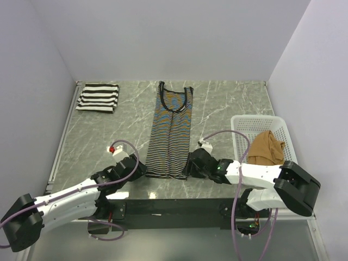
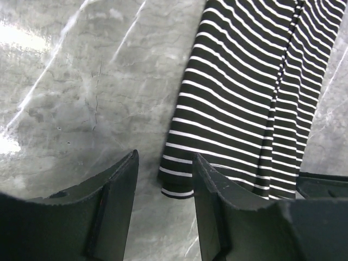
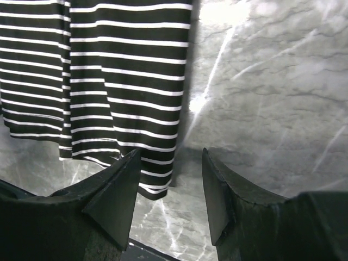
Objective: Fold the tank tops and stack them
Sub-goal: Fold the tank top
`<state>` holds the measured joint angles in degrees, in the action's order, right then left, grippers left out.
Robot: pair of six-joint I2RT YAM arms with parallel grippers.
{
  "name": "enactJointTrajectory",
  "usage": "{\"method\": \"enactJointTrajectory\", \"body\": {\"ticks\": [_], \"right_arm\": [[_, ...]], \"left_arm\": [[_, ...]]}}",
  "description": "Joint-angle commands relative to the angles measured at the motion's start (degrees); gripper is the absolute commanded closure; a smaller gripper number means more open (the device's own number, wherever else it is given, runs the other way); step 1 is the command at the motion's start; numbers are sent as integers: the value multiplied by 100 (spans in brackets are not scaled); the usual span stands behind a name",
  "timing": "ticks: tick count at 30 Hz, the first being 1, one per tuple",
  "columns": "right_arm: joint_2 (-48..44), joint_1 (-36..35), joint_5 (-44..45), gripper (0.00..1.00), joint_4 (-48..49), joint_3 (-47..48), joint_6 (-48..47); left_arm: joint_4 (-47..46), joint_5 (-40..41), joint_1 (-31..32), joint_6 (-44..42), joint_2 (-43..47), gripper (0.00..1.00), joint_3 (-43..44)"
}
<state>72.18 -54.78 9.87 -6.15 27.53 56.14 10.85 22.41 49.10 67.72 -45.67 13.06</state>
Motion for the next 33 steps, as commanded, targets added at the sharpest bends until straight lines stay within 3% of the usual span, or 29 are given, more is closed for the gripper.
{"method": "enactJointTrajectory", "body": {"ticks": [1, 16, 19, 22, 25, 28, 33], "right_arm": [[156, -172, 235, 44, 141, -90, 178], [604, -709, 490, 55, -193, -160, 442], [604, -727, 525, 61, -211, -230, 486], [534, -727, 586, 74, -290, -283, 512], [385, -727, 700, 81, -474, -283, 512], [113, -718, 788, 85, -694, -248, 495], [-388, -727, 833, 92, -1019, -248, 459]], "left_arm": [[-311, 149, 20, 136, -91, 51, -93], [-443, 61, 21, -66, -715, 56, -49], [-479, 18, 21, -101, -768, 56, -75], [-540, -35, 20, -189, -838, 57, -93], [-681, -149, 21, -251, -908, 59, -111], [-952, -325, 56, -356, -952, 69, -163], [-1279, -677, 214, -444, -900, 96, -225]]}}
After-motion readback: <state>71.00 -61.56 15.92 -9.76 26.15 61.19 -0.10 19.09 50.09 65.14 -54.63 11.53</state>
